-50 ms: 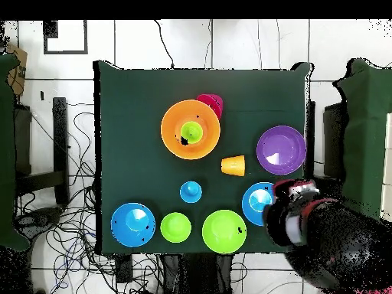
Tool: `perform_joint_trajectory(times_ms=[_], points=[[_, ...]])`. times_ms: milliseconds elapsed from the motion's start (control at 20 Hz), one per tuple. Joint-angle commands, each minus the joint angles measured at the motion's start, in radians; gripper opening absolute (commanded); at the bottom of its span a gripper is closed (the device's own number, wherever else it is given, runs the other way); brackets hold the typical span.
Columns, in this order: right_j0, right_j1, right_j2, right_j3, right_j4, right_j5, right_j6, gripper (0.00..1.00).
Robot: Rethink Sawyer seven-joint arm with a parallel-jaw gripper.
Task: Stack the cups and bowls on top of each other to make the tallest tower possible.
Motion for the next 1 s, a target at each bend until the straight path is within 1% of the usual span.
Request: perform_joint_trajectory(times_ms=[50,150,400,650,900,1000], points=[[-0.1,0.076,0.115,0.121,-0.083,-0.086,-0.323,1.0],[-0.137,0.088,0.135,0.115,-0.085,-0.107,-0.331,1.0],[-0.191,0.114,0.178,0.107,-0.1,-0.149,-0.319,1.0],[-0.26,0.147,0.224,0.111,-0.122,-0.209,-0.351,1.0],[-0.29,0.145,0.251,0.103,-0.147,-0.199,-0.353,1.0],[-0.301,0.144,0.263,0.111,-0.146,-0.203,-0.342,1.0]])
